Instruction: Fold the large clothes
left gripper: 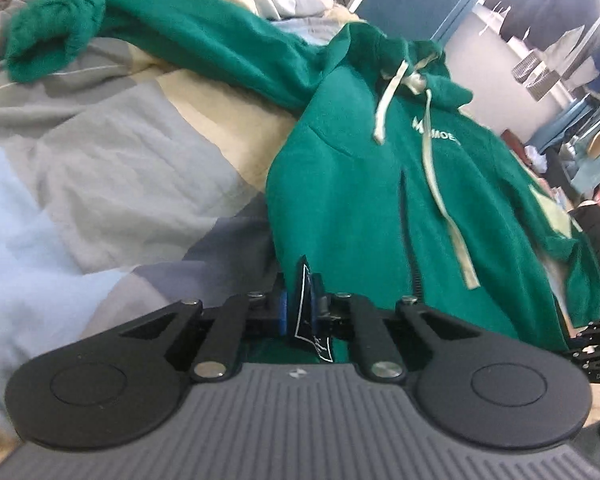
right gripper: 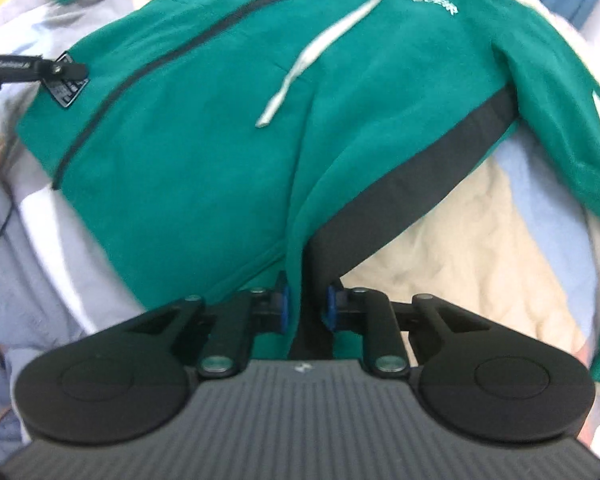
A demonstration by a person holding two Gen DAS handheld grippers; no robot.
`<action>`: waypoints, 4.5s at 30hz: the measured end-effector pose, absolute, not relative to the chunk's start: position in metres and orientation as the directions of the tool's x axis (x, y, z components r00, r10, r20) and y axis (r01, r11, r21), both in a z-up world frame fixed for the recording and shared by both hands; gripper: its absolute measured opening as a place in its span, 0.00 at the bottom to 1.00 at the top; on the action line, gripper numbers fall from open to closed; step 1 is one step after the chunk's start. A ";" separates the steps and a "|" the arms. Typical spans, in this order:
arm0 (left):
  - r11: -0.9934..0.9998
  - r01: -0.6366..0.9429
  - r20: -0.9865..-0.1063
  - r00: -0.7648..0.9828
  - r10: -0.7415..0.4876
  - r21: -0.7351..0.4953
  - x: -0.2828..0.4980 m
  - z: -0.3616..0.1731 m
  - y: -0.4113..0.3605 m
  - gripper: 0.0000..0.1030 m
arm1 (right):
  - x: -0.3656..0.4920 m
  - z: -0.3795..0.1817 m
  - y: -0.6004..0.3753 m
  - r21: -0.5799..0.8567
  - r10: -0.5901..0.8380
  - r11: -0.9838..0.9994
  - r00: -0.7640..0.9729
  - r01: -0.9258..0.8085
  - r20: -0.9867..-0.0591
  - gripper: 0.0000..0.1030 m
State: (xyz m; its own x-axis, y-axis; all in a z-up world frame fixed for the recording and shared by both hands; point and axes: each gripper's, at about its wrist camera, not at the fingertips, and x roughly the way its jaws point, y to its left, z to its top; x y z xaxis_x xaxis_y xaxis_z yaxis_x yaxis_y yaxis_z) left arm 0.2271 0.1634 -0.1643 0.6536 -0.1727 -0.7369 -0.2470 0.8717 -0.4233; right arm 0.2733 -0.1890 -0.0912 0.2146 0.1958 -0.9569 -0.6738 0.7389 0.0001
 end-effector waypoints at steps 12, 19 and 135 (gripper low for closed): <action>0.885 -0.279 -0.777 0.615 -0.134 -0.373 0.213 -0.152 0.164 0.33 | 0.272 -0.073 -0.198 0.034 0.185 0.820 0.208 -0.571 -0.960 0.34; 0.895 -0.252 -0.698 0.711 -0.087 -0.369 0.214 -0.103 0.162 0.46 | 0.266 -0.025 -0.210 0.073 0.243 0.904 0.365 -0.421 -0.899 0.38; 0.910 -0.127 -0.421 0.905 -0.055 -0.394 0.270 -0.124 0.141 0.56 | 0.270 -0.080 -0.108 0.140 0.323 0.941 0.697 -0.308 -0.640 0.24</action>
